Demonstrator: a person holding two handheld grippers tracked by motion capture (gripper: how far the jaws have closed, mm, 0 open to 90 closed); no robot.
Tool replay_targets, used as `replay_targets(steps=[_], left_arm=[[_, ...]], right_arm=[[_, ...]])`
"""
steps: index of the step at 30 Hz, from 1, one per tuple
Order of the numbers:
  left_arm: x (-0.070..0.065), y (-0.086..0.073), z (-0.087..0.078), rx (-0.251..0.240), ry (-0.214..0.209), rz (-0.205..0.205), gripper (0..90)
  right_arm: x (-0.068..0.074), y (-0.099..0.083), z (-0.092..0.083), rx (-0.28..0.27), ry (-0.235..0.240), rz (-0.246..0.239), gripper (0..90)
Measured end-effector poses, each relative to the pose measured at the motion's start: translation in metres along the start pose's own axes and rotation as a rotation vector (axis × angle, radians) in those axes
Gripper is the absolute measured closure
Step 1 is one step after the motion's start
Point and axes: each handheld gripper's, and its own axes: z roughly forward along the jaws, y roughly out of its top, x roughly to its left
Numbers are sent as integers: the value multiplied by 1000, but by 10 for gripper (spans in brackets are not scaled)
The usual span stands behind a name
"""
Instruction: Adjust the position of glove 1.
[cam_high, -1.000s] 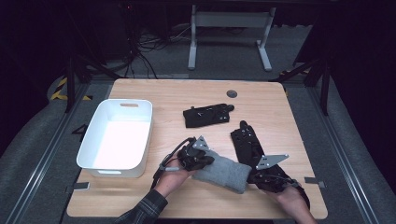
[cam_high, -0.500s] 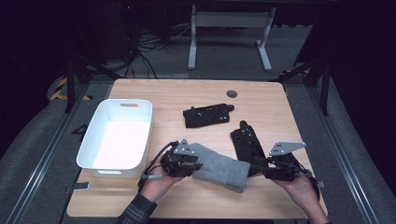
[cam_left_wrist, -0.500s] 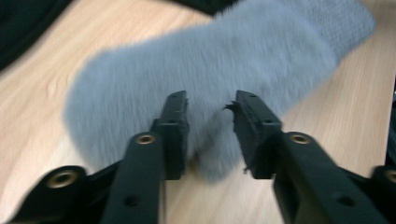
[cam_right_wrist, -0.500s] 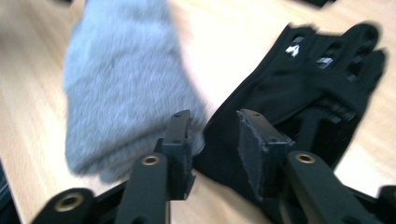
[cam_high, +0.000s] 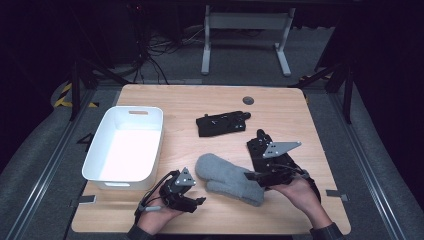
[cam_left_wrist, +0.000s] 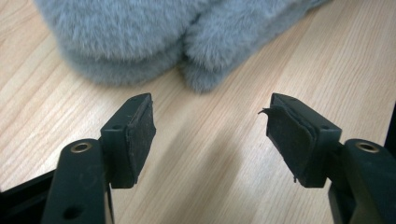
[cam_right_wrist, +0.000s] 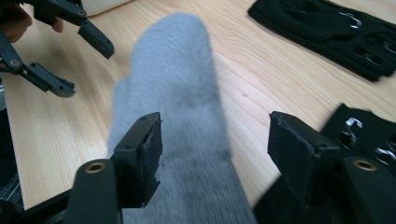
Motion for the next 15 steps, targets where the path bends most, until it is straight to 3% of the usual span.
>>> replay_targets(steps=[9, 15], left_arm=[[2, -5, 2, 27, 25, 0, 267], [2, -4, 1, 11, 27, 3, 268]], right_arm=[[13, 13, 22, 35, 60, -51, 281], [13, 14, 25, 37, 54, -54, 281]])
